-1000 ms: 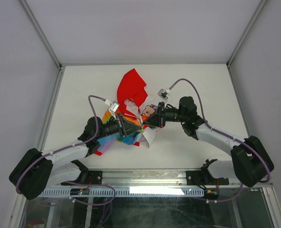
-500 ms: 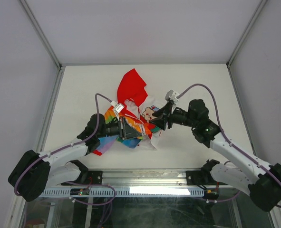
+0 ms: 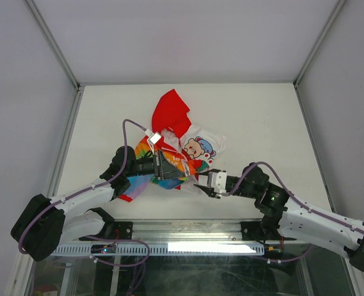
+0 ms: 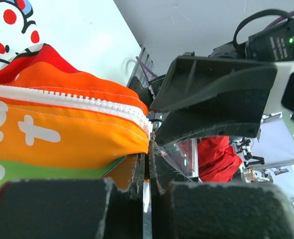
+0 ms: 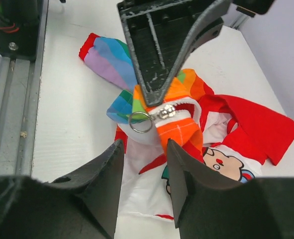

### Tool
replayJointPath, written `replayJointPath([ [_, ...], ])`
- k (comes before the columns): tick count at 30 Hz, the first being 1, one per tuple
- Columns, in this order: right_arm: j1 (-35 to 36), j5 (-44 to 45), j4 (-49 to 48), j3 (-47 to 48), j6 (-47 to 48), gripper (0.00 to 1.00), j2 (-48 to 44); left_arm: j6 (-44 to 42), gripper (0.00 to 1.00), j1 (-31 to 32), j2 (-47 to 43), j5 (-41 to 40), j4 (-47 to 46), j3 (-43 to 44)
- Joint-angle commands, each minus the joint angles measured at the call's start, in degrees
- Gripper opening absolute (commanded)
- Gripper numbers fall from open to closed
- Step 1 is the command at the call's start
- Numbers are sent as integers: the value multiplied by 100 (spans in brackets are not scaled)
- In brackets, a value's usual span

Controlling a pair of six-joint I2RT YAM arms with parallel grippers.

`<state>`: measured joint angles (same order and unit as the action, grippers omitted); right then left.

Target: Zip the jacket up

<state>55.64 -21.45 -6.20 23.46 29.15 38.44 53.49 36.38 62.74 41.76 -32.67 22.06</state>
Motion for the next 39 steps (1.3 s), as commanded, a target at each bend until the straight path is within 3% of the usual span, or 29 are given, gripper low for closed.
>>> replayJointPath([
  [1, 602, 1164, -764, -191, 796, 42, -81, 183, 0, -8, -16, 148, -411, 228],
  [8, 1405, 2325, -2051, -646, 1225, 48, 313, 214, 0, -11, -16, 140, -429, 220],
  [17, 1914, 3440, -3542, -992, 1716, 48, 949, 253, 0, -11, 23, 155, -479, 216],
  [39, 2461, 4437, -4580, -990, 2346, 49, 1973, 448, 0, -9, 45, 81, -661, 120],
])
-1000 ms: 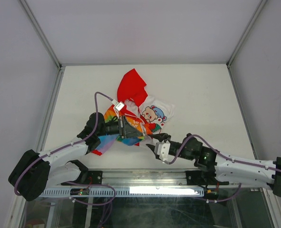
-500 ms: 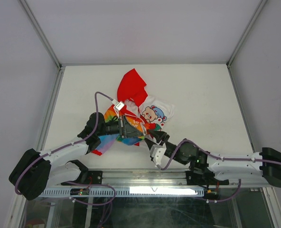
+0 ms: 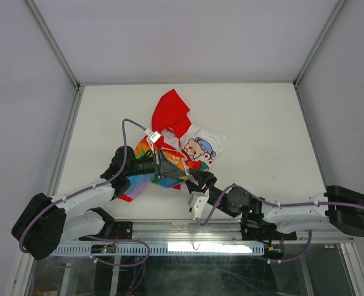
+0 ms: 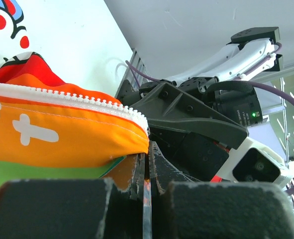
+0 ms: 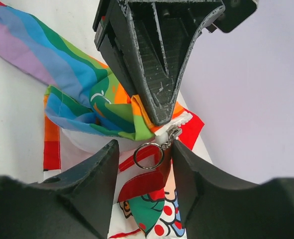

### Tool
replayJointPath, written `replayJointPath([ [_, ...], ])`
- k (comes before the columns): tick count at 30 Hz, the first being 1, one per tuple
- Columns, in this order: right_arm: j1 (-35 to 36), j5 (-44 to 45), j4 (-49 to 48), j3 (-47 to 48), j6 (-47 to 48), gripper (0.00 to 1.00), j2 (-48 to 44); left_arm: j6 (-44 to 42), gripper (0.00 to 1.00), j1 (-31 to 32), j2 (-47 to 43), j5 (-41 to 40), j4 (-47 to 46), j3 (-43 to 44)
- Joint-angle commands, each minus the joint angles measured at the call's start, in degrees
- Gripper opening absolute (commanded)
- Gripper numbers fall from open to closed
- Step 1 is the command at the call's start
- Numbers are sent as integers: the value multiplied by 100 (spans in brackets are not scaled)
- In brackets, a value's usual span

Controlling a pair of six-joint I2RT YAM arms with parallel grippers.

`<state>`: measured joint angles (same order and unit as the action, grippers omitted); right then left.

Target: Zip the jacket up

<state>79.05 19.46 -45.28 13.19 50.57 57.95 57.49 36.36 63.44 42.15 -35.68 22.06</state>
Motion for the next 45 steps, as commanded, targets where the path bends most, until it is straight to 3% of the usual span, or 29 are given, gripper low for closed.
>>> replayJointPath([
  [1, 139, 381, -674, 41, 219, 48, -4, 31, 0, -4, -22, 27, -331, 115],
  [7, 164, 241, 23, 176, 51, 34, -460, -219, 0, 0, -87, -128, 122, 120],
  [15, 162, 224, 1182, 454, 51, 34, -987, -511, 0, -10, -191, -313, 651, 179],
  [17, 163, -46, 1367, 517, -328, 20, -1008, -633, 0, -8, -192, -307, 690, 197],
  [23, 155, -75, 1753, 623, -451, 11, -1063, -730, 0, -7, -257, -281, 827, 212],
  [30, 2, -75, 1872, 636, -451, 11, -1106, -805, 0, -6, -348, -225, 923, 231],
  [34, -303, -342, 2296, 787, -939, 20, -1281, -938, 0, -4, -378, -207, 1010, 212],
  [35, -465, -758, 2513, 977, -1630, 25, -1376, -986, 0, 2, -374, -216, 1037, 203],
  [41, -1400, -1993, 3802, 1815, -3663, 41, -1642, -1126, 0, 2, -275, -315, 1028, 178],
  [45, -2131, -2499, 4714, 2470, -5233, 44, -1349, -946, 0, 0, -214, -295, 761, 122],
])
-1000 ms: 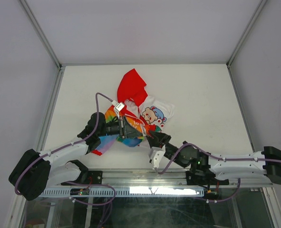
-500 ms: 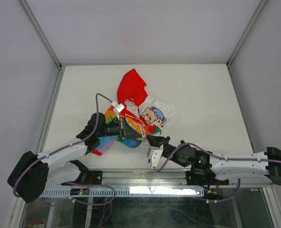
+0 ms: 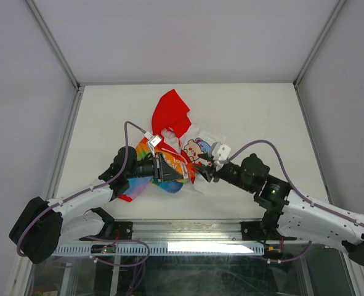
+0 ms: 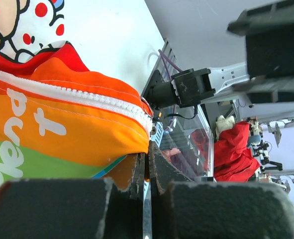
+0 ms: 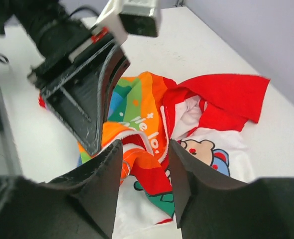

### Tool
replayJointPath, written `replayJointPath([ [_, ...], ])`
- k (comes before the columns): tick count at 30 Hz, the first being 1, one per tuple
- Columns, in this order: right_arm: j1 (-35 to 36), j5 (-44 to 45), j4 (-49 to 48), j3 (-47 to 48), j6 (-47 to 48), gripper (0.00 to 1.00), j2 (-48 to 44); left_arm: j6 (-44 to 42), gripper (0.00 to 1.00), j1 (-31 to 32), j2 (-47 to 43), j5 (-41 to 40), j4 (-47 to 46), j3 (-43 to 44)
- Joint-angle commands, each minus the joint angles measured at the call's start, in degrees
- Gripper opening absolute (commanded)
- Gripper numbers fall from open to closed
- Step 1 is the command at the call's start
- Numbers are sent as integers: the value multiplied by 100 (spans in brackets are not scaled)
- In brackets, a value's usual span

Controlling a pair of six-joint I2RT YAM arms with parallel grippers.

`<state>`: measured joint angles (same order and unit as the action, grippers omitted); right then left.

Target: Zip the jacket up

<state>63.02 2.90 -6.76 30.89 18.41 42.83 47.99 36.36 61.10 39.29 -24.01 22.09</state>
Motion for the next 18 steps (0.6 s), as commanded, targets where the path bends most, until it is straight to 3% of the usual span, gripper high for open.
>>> replayJointPath([
  [1, -714, -1130, 1009, 825, -2349, 44, 278, 68, 0, -2, 24, -9, -516, 100],
  [9, -1805, -2660, 1076, 916, -4754, 47, 1164, 243, 0, 2, 16, -9, -808, -33],
  [18, -1987, -3196, 271, 392, -5633, 45, 1187, 255, 0, -1, -15, -52, -834, -81],
])
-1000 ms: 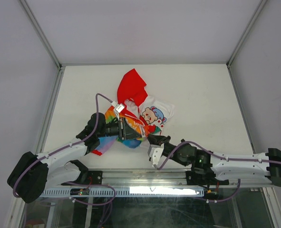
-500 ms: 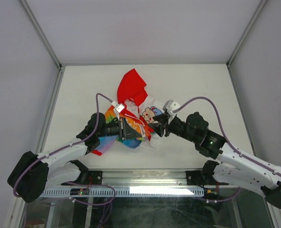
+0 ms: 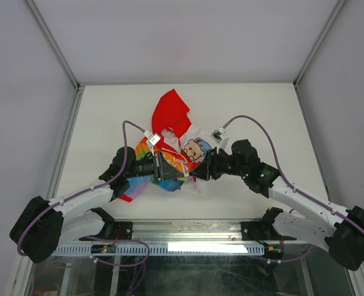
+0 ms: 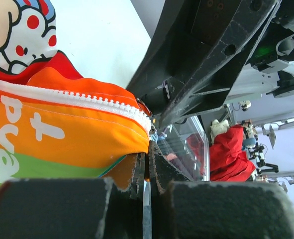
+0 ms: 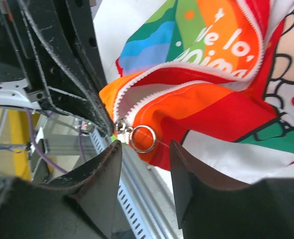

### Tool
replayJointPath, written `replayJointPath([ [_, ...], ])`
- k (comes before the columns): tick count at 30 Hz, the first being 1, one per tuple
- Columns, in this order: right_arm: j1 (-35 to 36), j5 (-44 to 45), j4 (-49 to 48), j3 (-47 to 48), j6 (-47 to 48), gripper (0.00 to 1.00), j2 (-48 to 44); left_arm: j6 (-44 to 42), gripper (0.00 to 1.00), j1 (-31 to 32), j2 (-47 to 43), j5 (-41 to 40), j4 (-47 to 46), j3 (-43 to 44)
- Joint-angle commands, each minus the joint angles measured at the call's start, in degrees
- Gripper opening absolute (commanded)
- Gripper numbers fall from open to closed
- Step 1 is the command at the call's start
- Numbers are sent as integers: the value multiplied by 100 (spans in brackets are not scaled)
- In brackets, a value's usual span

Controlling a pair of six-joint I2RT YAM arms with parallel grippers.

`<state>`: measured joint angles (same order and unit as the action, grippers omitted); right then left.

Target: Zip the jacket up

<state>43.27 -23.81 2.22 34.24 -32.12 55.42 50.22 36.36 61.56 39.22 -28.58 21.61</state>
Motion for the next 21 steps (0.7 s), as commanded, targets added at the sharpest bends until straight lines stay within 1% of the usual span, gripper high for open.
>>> replayJointPath([
  [1, -9, -573, -634, 62, -599, 44, -60, 30, 0, 1, -57, -51, -384, -38],
  [4, -11, -666, -710, 31, -646, 38, -78, 49, 0, 1, -56, -50, -396, -49],
  [8, -11, -690, -800, 15, -674, 33, -110, 58, 0, -3, -73, -55, -394, -60],
  [12, -11, -587, -798, 24, -656, 31, -113, 58, 0, 2, -74, -39, -386, -61],
  [14, -123, -544, -775, 37, -627, 29, -123, 58, 0, -1, -82, -37, -370, -67],
  [21, -143, -353, -598, 91, -502, 28, -154, 56, 0, -3, -99, -46, -326, -69],
])
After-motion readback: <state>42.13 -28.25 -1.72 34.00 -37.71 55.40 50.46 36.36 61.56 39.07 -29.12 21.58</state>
